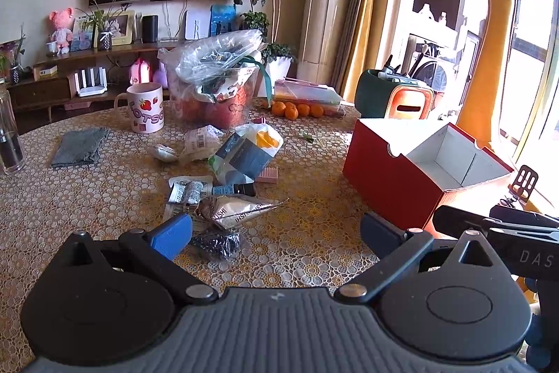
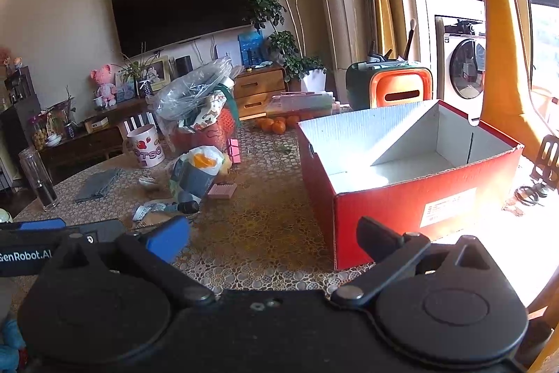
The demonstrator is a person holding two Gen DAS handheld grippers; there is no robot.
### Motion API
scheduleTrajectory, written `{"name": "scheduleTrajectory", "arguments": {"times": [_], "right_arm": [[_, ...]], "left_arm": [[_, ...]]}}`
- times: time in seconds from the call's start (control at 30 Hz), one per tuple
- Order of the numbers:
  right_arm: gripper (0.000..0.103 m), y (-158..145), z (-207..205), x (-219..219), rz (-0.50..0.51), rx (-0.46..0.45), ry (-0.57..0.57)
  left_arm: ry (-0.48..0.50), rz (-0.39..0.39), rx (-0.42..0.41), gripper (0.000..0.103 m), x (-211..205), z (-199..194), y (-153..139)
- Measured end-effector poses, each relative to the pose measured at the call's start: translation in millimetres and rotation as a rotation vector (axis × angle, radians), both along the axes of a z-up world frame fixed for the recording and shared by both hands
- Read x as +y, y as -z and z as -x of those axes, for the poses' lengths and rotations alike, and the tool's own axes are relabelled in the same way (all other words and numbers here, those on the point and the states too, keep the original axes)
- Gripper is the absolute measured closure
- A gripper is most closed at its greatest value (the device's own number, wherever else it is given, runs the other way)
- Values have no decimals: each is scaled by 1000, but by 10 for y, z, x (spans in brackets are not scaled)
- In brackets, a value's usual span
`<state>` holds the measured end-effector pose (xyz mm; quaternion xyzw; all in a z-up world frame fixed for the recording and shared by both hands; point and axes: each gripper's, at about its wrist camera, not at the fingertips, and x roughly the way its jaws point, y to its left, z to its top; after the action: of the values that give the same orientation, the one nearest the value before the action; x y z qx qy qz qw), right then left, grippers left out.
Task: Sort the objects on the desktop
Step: 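Move both tools toward the snack packets on the table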
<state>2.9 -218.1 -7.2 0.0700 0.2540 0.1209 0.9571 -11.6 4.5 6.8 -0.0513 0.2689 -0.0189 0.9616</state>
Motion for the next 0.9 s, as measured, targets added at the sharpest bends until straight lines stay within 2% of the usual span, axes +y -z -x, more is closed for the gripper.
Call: {"name": "scheduleTrajectory", "arguments": {"times": [0.53,0.63,0.9], "right_arm": [[1,-21,-74,121,21,-28,-35],[1,-23,-109,156,23,-32,-42],[1,-3,-297,361,43,-33,-79]], "left_arm": [[-11,-32,-42,0,61,-53,37],[-8,-30,-36,0,101,-88,87],[-10,-83,-26,0,219,-241,345]]}}
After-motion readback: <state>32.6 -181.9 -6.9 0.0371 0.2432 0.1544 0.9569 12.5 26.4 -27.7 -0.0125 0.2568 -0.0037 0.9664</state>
